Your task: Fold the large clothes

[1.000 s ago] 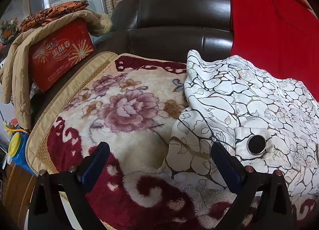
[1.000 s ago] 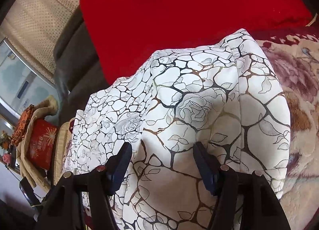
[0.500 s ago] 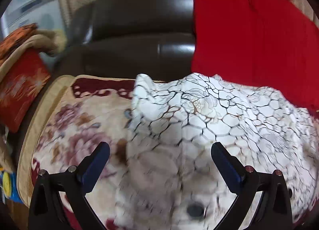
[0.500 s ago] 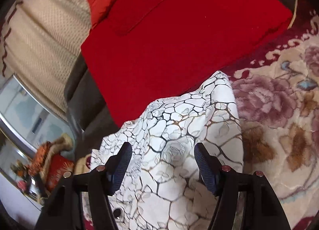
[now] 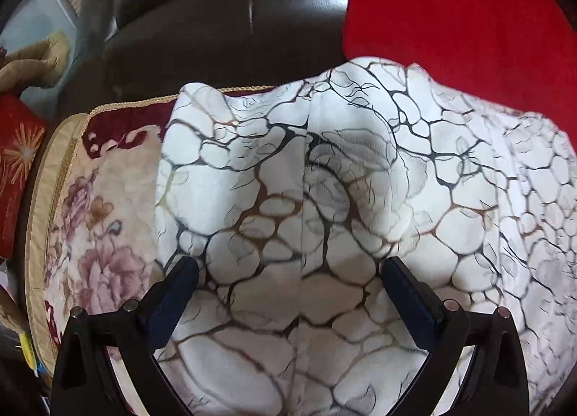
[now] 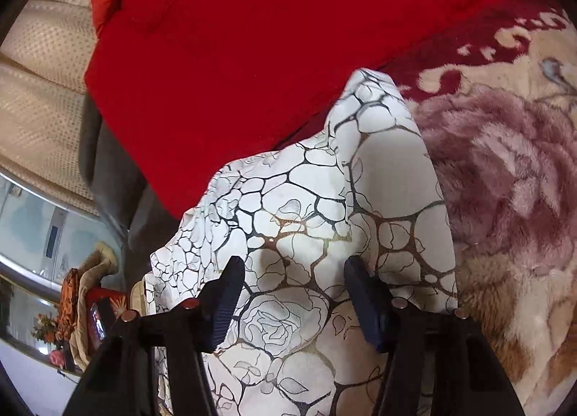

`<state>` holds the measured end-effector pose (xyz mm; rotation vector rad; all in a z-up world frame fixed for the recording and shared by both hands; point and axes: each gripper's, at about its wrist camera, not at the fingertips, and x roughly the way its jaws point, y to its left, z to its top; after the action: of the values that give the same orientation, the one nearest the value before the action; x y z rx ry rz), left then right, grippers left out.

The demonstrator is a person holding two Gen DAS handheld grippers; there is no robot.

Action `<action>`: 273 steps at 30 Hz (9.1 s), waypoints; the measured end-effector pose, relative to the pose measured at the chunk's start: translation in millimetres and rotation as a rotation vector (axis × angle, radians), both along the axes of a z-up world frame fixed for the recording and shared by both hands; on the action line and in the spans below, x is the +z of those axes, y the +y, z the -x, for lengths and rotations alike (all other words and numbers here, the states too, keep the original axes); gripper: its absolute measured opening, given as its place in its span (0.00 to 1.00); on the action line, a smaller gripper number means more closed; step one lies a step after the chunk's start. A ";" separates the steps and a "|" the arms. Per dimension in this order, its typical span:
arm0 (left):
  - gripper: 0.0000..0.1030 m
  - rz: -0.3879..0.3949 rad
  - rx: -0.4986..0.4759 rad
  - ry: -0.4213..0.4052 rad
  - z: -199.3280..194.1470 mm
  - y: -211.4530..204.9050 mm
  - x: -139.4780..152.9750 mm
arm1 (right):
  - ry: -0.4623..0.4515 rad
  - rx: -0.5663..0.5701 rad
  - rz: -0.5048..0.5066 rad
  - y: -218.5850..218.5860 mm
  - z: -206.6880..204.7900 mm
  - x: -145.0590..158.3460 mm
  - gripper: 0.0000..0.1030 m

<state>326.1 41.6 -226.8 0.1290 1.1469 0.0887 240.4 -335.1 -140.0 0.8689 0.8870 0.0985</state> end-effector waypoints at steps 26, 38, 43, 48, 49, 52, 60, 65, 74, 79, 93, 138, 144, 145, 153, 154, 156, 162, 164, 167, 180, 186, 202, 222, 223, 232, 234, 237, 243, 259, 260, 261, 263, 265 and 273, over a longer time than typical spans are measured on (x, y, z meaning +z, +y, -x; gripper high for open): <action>0.99 0.626 0.245 0.109 141.4 115.6 0.9 | -0.048 0.148 0.119 61.8 72.6 27.0 0.60; 0.48 0.728 0.259 -0.065 119.2 89.0 5.2 | -0.048 0.158 0.109 69.8 54.8 24.2 0.60; 0.78 0.893 0.344 -0.030 113.0 107.6 -24.4 | -0.043 0.156 0.100 70.1 52.3 22.9 0.60; 0.59 0.941 0.392 -0.063 111.0 109.5 -32.5 | -0.039 0.168 0.126 75.1 49.2 23.0 0.60; 0.45 0.930 0.374 -0.063 107.6 106.3 -30.4 | -0.038 0.169 0.128 75.5 48.8 22.8 0.60; 0.31 0.886 0.343 -0.079 105.1 98.0 -22.2 | -0.031 0.183 0.141 76.7 46.6 21.2 0.60; 0.22 0.703 0.131 -0.224 114.9 47.1 59.5 | -0.048 0.196 0.126 69.0 52.1 23.6 0.50; 0.21 0.516 -0.092 -0.276 139.4 -22.1 120.7 | -0.035 0.203 0.103 54.8 59.6 22.7 0.37; 0.20 0.208 -0.531 -0.163 196.8 -199.8 86.4 | -0.026 0.122 -0.242 -13.9 67.4 1.4 0.32; 0.19 0.133 -0.582 -0.144 210.4 -218.3 41.9 | -0.043 0.033 -0.375 -44.6 72.3 -8.1 0.36; 0.19 0.202 -0.613 -0.178 219.2 -199.8 53.2 | -0.195 0.033 -0.166 -33.8 56.3 54.8 0.81; 0.83 0.222 -0.735 -0.432 256.4 -121.1 157.8 | -0.058 0.157 -0.118 -95.1 24.0 -8.5 0.20; 0.85 0.207 -0.585 -0.213 195.6 -117.1 62.0 | -0.084 0.092 -0.105 -94.9 37.4 -2.9 0.32; 0.85 0.254 -0.557 -0.208 194.7 -112.8 50.5 | -0.081 0.083 -0.085 -91.7 39.2 1.4 0.35; 0.89 0.237 -0.509 -0.280 212.2 -125.2 51.7 | -0.263 0.002 0.217 -67.1 127.9 93.7 0.69; 0.89 0.223 -0.509 -0.291 215.9 -126.3 54.2 | -0.289 0.033 0.222 -58.6 136.4 103.5 0.68; 0.89 0.184 -0.522 -0.316 225.2 -129.4 60.1 | -0.328 0.106 0.242 -35.7 154.5 119.6 0.66; 0.90 0.202 -0.501 -0.304 220.4 -124.8 52.7 | -0.250 0.274 0.220 14.3 184.3 100.6 0.54; 0.91 0.232 -0.504 -0.294 218.6 -123.2 53.2 | -0.115 0.257 0.334 13.4 182.7 66.3 0.43; 0.93 0.235 -0.514 -0.286 219.1 -123.8 51.6 | -0.004 0.197 0.236 -13.5 182.8 13.4 0.33; 0.93 0.171 -0.480 -0.340 220.5 -127.3 55.3 | 0.104 0.192 0.145 -27.4 151.0 3.8 0.28; 0.93 0.174 -0.463 -0.350 225.2 -128.3 56.2 | 0.104 0.187 0.169 -25.1 155.9 8.2 0.28; 0.93 0.229 -0.253 -0.337 188.2 -81.0 76.9 | -0.060 0.021 0.290 -37.4 45.7 124.0 0.60; 0.93 0.125 -0.303 -0.381 200.5 -87.1 74.3 | -0.067 0.171 0.302 5.7 100.6 129.7 0.58; 0.93 0.124 -0.301 -0.381 200.9 -87.2 74.5 | -0.068 0.176 0.307 9.8 109.0 128.7 0.58; 0.93 0.112 -0.308 -0.384 203.0 -89.1 73.4 | 0.031 0.153 0.335 12.4 123.9 66.1 0.58; 0.93 0.116 -0.306 -0.380 201.7 -88.0 73.6 | 0.030 0.149 0.332 12.0 130.2 78.6 0.58; 0.93 0.135 -0.296 -0.366 199.5 -86.1 73.6 | -0.013 0.177 0.354 17.3 143.9 96.7 0.58; 0.93 0.139 -0.302 -0.363 199.0 -86.9 74.0 | 0.022 0.233 0.392 32.0 151.6 79.9 0.58; 0.93 0.160 -0.283 -0.370 199.0 -87.1 77.0 | -0.035 0.175 0.340 8.3 114.6 104.2 0.60; 0.93 0.158 -0.284 -0.369 198.6 -87.6 76.8 | -0.012 0.173 0.343 9.2 106.0 98.1 0.60; 0.93 0.159 -0.285 -0.365 198.1 -88.1 76.3 | 0.022 0.168 0.350 10.4 97.5 87.3 0.60; 0.93 0.166 -0.288 -0.358 197.1 -88.8 75.0 | 0.087 0.166 0.356 12.0 85.8 62.6 0.60; 0.93 0.160 -0.291 -0.359 197.4 -89.6 74.5 | 0.087 0.153 0.346 11.9 81.9 50.4 0.60; 0.93 0.168 -0.283 -0.357 196.8 -87.2 74.7 | 0.017 0.142 0.304 4.6 109.1 84.6 0.60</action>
<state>129.3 -45.6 -152.1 0.1200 0.7672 -0.2279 131.3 -330.4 -55.4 0.5242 0.9504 0.0776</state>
